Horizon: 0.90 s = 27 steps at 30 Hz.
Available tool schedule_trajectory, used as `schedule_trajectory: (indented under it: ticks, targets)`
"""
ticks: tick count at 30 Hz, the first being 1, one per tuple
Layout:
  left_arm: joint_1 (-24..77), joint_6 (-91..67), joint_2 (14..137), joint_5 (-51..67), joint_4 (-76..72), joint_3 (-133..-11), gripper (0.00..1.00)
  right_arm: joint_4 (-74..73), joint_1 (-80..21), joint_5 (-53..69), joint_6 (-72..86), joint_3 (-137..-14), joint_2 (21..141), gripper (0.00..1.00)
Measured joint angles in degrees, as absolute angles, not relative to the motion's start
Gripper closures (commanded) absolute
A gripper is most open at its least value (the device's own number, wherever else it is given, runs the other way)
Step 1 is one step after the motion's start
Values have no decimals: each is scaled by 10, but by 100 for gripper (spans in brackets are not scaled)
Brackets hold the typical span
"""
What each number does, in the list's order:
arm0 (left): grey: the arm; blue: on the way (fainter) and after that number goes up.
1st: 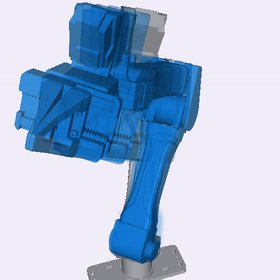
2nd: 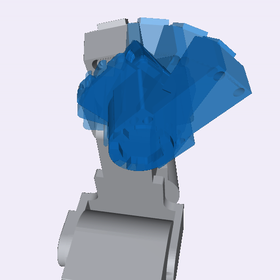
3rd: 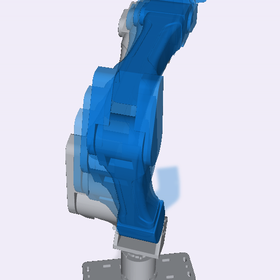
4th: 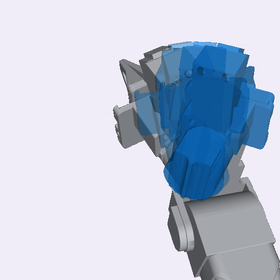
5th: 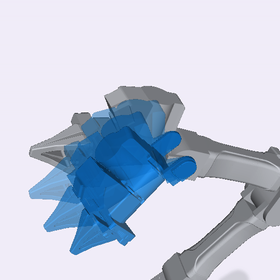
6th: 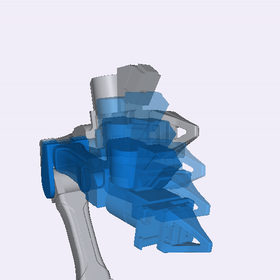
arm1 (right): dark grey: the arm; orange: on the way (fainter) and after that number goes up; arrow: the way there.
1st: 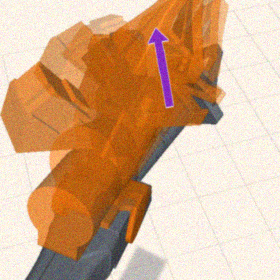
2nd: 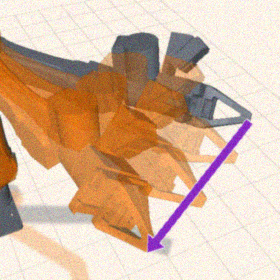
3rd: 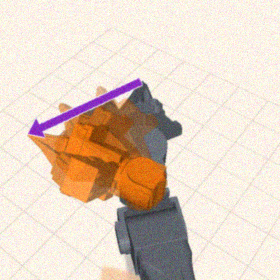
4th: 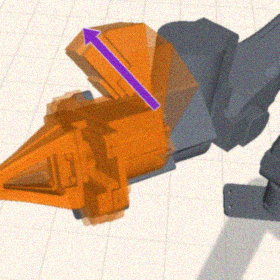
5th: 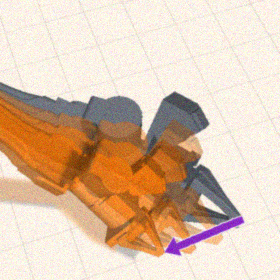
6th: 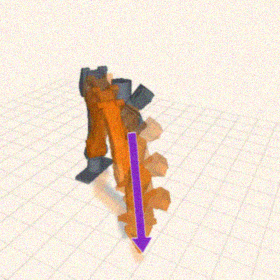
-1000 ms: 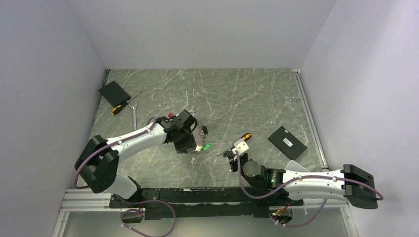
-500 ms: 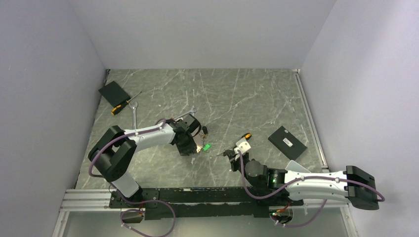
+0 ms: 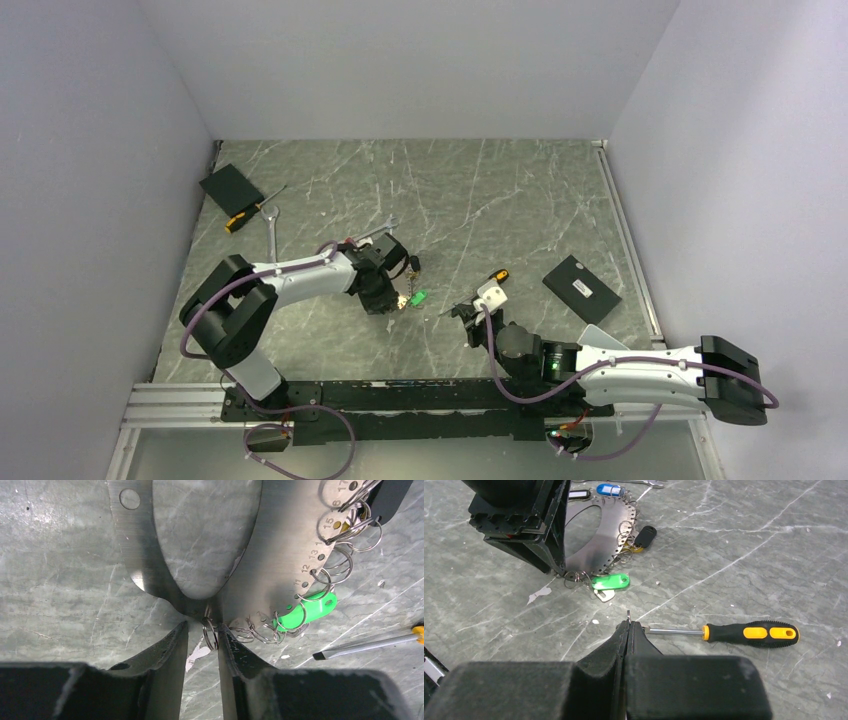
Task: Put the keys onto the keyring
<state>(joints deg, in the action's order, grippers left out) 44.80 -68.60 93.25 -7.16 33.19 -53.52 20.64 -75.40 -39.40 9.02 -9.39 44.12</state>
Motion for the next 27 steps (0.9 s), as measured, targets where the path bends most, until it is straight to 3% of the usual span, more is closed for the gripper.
schedule_trajectory:
  ticks: [27]
  targets:
    - [474,-682,928,-103,351,-555,80,206,-754,-386,90,-94,442,100]
